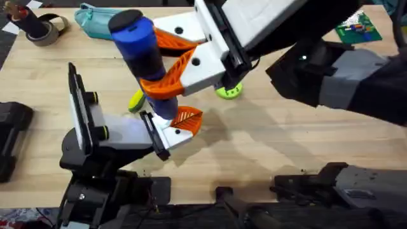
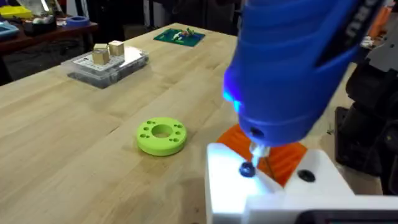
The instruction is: Pick up the gripper from the table and insert it into the empty holder that is missing its gripper. Then pick up a screw, insert it into the mounting hole, and use the screwdriver to tighten it. Finally, clean up the table by picking up the vegetable and placing it into the bucket.
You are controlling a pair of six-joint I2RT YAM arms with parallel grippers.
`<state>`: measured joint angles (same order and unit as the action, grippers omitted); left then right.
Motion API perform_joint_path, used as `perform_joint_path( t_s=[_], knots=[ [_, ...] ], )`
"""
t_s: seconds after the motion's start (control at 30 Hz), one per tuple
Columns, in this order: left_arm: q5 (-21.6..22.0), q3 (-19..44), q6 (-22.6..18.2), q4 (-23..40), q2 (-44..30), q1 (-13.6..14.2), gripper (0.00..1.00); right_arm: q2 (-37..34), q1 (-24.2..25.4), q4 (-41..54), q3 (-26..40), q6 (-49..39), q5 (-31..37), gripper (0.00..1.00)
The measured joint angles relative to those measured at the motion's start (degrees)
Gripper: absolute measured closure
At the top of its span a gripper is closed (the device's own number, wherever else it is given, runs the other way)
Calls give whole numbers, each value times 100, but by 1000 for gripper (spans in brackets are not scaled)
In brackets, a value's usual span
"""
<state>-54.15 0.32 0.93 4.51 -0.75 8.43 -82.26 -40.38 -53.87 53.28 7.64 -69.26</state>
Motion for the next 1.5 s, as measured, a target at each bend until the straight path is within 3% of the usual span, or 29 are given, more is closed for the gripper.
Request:
perform_joint_path(
  t_s=[1.5],
  knots=[
    [0,0,0,0,2,0,986,0,-72,6,-33,-61,195,954]
  ],
)
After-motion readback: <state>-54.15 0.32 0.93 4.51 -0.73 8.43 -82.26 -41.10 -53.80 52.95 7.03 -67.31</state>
